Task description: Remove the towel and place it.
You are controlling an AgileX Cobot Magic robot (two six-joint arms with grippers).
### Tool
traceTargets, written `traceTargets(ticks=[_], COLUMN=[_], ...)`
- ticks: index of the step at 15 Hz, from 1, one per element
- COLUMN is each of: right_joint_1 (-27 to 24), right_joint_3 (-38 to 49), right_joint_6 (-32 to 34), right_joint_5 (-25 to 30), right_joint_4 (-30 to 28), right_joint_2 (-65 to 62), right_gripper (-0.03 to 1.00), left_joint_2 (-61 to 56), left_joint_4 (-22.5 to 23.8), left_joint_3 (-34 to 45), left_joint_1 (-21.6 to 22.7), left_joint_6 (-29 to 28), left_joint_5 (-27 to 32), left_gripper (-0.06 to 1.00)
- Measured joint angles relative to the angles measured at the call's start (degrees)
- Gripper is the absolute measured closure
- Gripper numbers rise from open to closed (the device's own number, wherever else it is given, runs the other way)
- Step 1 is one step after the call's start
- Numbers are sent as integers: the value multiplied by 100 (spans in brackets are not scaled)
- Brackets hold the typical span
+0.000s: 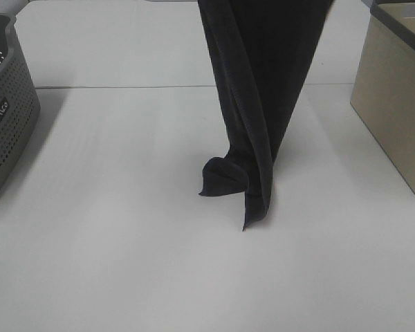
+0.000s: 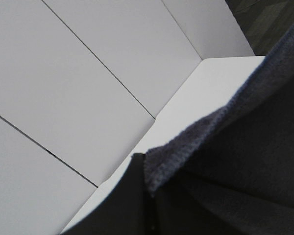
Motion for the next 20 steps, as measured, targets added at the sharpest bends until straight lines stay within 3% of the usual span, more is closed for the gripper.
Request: traceTargets(ticks=[3,6,10,16,20], right_joint_1=[0,0,0,0,0], right_joint_3=[-762,-831,-831,-877,-877], right_joint_6=[0,57,246,315,441], right_joint_5=[-716,-1553,-2040,-2389,-3495], right_joint_4=[-413,-464,-498,-338,-80], right_joint_2=[504,561,561,785,1175], right_gripper=[95,95,95,95,95], left_joint_2=[155,223,321,533,980], left_joint_4=[-52,-52,-6,-189,-212], left_joint_3=[0,0,0,0,0], left_joint_1=[281,407,424,882,1278], left_joint_6=[-6,-40,-40,-344,-625], left_joint_5=[-779,-1667,-2206,-2618,-3650], left_gripper=[94,94,94,94,94])
